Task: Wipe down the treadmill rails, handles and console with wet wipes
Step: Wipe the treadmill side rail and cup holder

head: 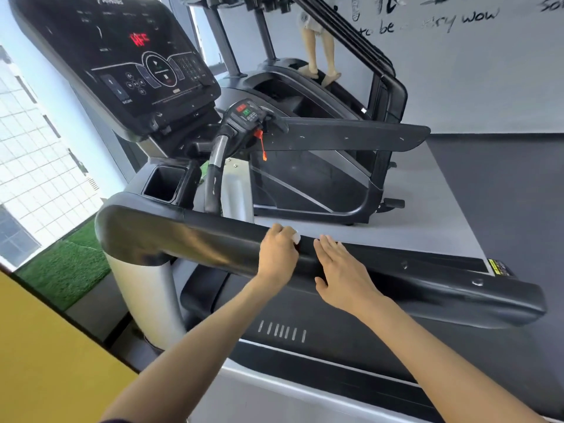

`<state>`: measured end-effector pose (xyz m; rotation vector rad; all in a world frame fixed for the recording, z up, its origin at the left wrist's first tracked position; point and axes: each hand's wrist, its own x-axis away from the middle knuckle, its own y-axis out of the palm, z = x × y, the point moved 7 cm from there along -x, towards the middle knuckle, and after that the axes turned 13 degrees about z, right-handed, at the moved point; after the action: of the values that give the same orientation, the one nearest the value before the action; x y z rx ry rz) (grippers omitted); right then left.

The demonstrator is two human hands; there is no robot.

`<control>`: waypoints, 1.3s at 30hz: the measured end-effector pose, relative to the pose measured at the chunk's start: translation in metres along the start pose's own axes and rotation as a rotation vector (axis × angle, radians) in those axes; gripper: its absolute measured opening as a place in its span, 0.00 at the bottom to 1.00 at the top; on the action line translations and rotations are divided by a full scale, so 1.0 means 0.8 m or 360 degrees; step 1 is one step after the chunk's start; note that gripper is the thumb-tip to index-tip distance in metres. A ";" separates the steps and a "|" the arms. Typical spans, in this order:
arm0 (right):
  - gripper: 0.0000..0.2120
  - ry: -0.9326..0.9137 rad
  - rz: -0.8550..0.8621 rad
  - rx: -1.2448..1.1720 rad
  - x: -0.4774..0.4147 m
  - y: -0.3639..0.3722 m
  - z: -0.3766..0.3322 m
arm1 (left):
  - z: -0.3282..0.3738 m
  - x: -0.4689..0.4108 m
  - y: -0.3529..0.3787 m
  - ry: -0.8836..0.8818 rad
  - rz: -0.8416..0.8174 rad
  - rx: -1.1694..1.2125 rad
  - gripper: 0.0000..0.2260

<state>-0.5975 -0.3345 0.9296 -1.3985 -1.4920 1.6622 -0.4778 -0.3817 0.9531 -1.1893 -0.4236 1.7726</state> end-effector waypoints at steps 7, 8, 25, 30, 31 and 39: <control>0.29 0.0048 0.0215 -0.0134 0.016 -0.019 0.013 | -0.061 -0.050 -0.057 -0.0392 0.0216 -0.0127 0.12; 0.28 0.0063 0.0284 -0.0115 0.021 -0.022 0.017 | -0.063 -0.045 -0.054 -0.0441 0.0214 -0.0196 0.13; 0.32 0.0149 0.0189 0.0345 0.049 0.000 0.047 | -0.058 -0.026 -0.034 -0.0502 0.0228 -0.0144 0.11; 0.33 0.0169 0.0242 0.0380 0.050 0.002 0.049 | 0.022 0.019 0.007 -0.0073 0.0134 -0.0154 0.12; 0.34 0.0175 0.0231 0.0388 0.050 0.002 0.049 | 0.034 0.024 0.010 0.0039 0.0080 -0.0116 0.12; 0.34 0.0182 0.0289 0.0373 0.050 0.001 0.051 | -0.039 -0.045 -0.045 -0.0288 0.0193 -0.0124 0.12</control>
<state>-0.6484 -0.3166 0.9096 -1.5055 -1.0959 1.7674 -0.4291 -0.3998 0.9831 -1.1326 -0.5401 1.9935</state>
